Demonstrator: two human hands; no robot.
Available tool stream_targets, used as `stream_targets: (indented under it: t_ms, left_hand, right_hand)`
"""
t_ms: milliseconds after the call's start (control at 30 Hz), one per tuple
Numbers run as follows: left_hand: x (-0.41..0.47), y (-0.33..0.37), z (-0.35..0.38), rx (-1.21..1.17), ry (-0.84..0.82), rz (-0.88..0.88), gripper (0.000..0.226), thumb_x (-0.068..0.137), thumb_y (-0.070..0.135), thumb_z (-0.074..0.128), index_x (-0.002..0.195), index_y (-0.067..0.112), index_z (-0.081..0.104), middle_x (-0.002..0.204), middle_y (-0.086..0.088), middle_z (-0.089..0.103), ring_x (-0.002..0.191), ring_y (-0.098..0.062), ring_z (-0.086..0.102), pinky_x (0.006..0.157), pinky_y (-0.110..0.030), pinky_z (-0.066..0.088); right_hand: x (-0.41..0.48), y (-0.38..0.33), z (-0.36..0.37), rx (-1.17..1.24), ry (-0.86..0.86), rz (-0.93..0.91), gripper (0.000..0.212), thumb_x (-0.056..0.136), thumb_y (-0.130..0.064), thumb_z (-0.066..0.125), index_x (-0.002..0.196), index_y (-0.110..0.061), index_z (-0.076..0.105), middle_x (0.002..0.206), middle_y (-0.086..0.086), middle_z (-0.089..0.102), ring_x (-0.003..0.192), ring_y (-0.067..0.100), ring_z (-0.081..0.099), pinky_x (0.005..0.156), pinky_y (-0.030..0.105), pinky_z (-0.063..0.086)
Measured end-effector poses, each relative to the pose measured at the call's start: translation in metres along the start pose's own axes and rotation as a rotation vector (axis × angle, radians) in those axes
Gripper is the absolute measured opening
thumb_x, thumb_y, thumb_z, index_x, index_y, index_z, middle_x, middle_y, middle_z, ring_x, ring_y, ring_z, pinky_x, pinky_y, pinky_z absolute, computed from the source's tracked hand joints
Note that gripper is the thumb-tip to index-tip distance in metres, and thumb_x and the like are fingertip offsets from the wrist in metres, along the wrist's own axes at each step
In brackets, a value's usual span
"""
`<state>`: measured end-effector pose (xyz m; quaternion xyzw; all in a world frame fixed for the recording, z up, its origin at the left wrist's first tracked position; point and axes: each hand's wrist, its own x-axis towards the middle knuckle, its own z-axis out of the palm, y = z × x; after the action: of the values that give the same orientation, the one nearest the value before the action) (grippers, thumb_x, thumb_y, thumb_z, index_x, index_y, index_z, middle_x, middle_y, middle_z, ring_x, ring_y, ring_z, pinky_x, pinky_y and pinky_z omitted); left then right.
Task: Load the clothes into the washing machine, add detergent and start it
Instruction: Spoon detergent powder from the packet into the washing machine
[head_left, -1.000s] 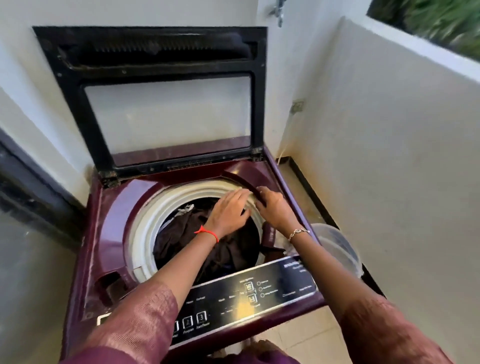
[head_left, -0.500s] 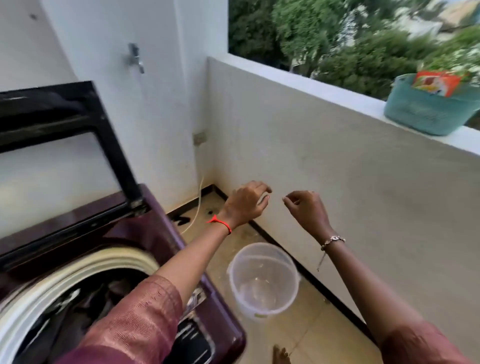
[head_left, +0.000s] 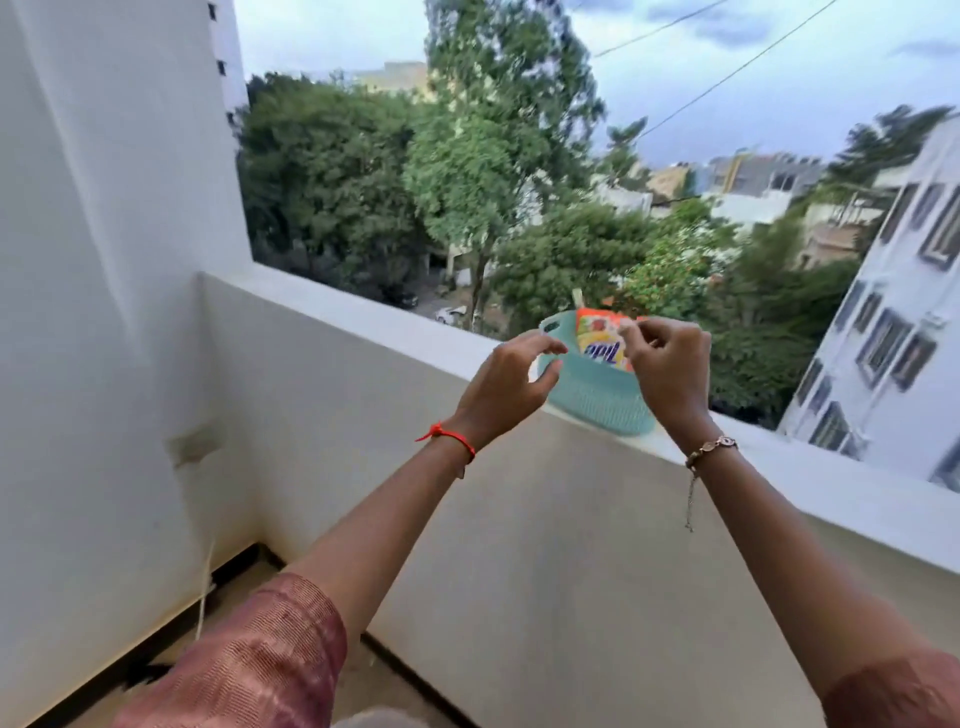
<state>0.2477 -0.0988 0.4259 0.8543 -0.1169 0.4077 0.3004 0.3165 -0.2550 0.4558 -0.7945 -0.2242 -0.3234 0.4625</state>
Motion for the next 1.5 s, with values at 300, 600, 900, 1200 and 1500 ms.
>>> stream_targets:
  t_ms: [300, 600, 900, 1200, 1500]
  left_hand:
    - [0.113, -0.017, 0.068, -0.107, -0.401, -0.572, 0.016, 0.085, -0.001, 0.050, 0.073, 0.010, 0.049, 0.072, -0.007, 0.048, 0.069, -0.019, 0.044, 0.061, -0.029, 0.037]
    - [0.143, -0.040, 0.090, -0.308, -0.485, -0.976, 0.011, 0.093, -0.008, 0.035, 0.089, -0.005, 0.044, 0.094, -0.010, 0.046, 0.080, -0.026, 0.054, 0.062, -0.033, 0.045]
    - [0.143, -0.044, 0.097, -0.324, -0.473, -0.987, 0.019, 0.093, -0.008, 0.037, 0.078, 0.003, 0.042, 0.077, -0.008, 0.044, 0.070, -0.021, 0.050, 0.067, -0.032, 0.046]
    - [0.134, -0.043, 0.058, -0.551, -0.203, -0.844, 0.019, 0.085, -0.012, 0.050, 0.084, 0.007, 0.051, 0.072, -0.002, 0.050, 0.064, -0.009, 0.045, 0.045, -0.019, 0.038]
    - [0.089, -0.035, -0.050, -0.644, -0.105, -0.663, 0.038, 0.090, 0.019, 0.059, 0.123, 0.002, 0.052, 0.096, -0.003, 0.065, 0.074, -0.007, 0.064, 0.063, -0.030, 0.055]
  right_hand:
    - [0.096, 0.071, 0.023, -0.180, -0.382, 0.395, 0.019, 0.078, -0.010, 0.070, 0.077, 0.005, 0.058, 0.072, 0.011, 0.056, 0.061, 0.020, 0.054, 0.051, 0.033, 0.054]
    - [0.108, 0.097, 0.053, -0.207, -0.574, 0.490, 0.024, 0.080, -0.011, 0.070, 0.073, -0.002, 0.049, 0.099, 0.020, 0.059, 0.091, 0.031, 0.062, 0.035, 0.016, 0.043]
    - [0.112, 0.106, 0.075, -0.142, -0.416, 0.499, 0.017, 0.084, 0.001, 0.059, 0.095, 0.012, 0.065, 0.104, 0.027, 0.065, 0.098, 0.036, 0.064, 0.085, 0.047, 0.054]
    - [0.124, 0.049, 0.050, 0.142, -0.340, 0.489, 0.013, 0.090, -0.001, 0.054, 0.086, 0.000, 0.066, 0.092, 0.017, 0.068, 0.082, 0.031, 0.068, 0.071, 0.047, 0.058]
    - [0.106, -0.068, 0.022, 0.323, -0.466, 0.299, 0.016, 0.092, -0.003, 0.051, 0.088, 0.001, 0.066, 0.073, 0.015, 0.065, 0.045, 0.017, 0.062, 0.049, 0.031, 0.056]
